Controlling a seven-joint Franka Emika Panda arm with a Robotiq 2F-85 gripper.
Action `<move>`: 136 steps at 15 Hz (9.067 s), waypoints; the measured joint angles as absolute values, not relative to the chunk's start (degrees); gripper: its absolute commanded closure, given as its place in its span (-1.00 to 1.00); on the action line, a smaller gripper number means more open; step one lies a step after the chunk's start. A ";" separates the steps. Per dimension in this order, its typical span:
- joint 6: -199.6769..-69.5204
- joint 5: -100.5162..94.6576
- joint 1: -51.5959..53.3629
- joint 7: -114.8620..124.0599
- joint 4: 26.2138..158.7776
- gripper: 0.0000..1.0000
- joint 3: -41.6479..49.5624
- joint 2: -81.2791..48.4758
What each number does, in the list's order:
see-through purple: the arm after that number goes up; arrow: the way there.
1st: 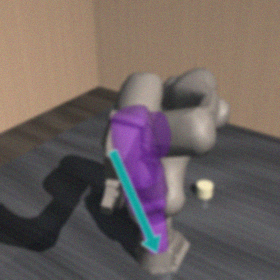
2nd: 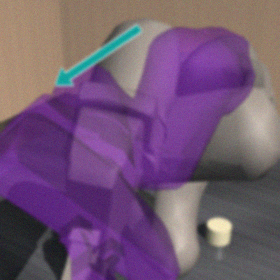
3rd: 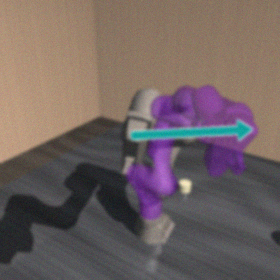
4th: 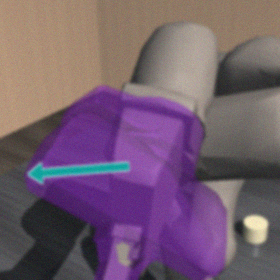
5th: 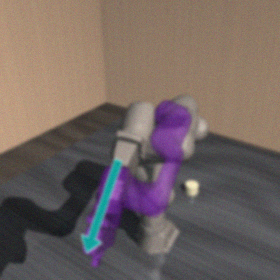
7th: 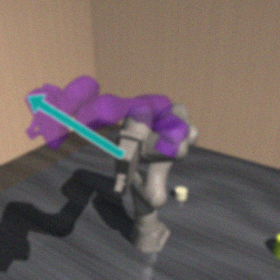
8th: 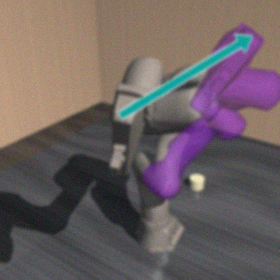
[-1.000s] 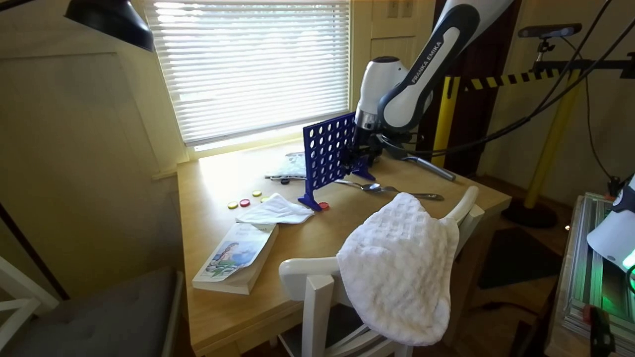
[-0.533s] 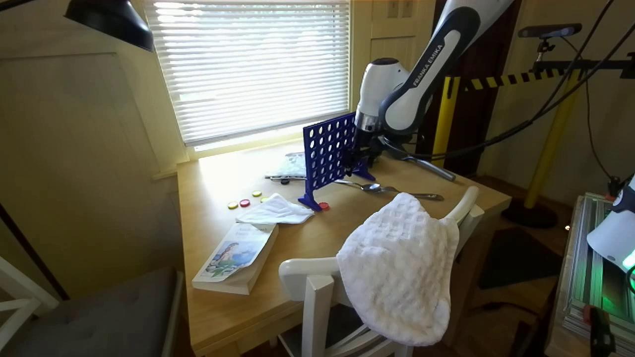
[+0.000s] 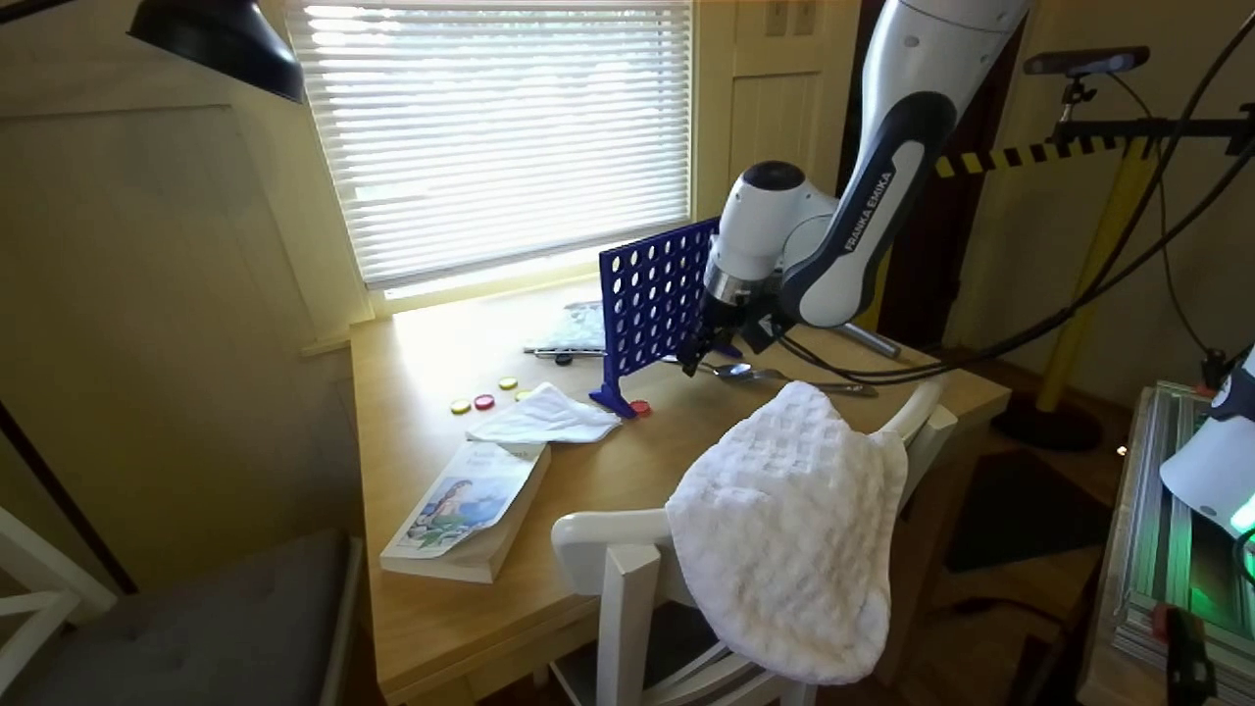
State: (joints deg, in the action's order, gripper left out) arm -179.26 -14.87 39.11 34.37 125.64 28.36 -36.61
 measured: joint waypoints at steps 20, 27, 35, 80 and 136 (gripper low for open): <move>-210.46 17.91 35.71 5.88 130.27 -1.00 18.12 -45.13; -219.33 6.92 17.78 -0.46 130.30 -1.00 6.04 -45.18; -223.29 2.44 8.76 -0.66 130.64 0.27 0.23 -46.40; -205.90 33.72 37.71 -7.51 151.79 0.96 4.14 -26.66; -177.50 -9.06 22.45 -11.97 108.69 0.83 5.56 -35.34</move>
